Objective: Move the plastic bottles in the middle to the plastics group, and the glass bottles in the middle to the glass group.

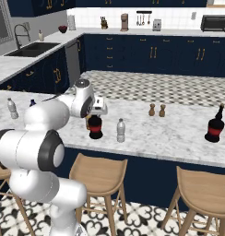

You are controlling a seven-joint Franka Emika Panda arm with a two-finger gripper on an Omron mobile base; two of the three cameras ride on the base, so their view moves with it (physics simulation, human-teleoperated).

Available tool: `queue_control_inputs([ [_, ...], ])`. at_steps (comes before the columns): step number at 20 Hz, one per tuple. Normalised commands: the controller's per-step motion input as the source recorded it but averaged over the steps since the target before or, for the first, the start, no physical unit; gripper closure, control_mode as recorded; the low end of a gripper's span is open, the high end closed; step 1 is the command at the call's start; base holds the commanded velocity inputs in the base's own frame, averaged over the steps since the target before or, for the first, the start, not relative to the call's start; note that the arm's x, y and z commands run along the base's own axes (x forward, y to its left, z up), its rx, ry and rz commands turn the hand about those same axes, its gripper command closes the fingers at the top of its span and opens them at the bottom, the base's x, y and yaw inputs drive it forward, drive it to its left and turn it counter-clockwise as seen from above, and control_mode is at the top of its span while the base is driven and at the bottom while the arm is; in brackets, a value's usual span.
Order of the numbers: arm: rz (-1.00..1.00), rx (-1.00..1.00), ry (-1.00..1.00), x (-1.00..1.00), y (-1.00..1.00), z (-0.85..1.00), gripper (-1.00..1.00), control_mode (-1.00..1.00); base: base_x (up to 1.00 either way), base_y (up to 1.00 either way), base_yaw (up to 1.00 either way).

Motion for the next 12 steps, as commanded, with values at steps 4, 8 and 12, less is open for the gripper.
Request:
queue_control_inputs([
  [4,-0.01,-0.01,-0.04,0.2,0.0,-0.01,-1.0,-1.0,0.0,0.0,0.0],
  [8,-0.07,-0.01,0.0,0.38,0.0,0.0,-1.0,-1.0,0.0,0.0,0.0],
  [12,-0.02,0.0,0.0,0.42,0.0,0.0,-1.0,-1.0,0.0,0.0,0.0],
])
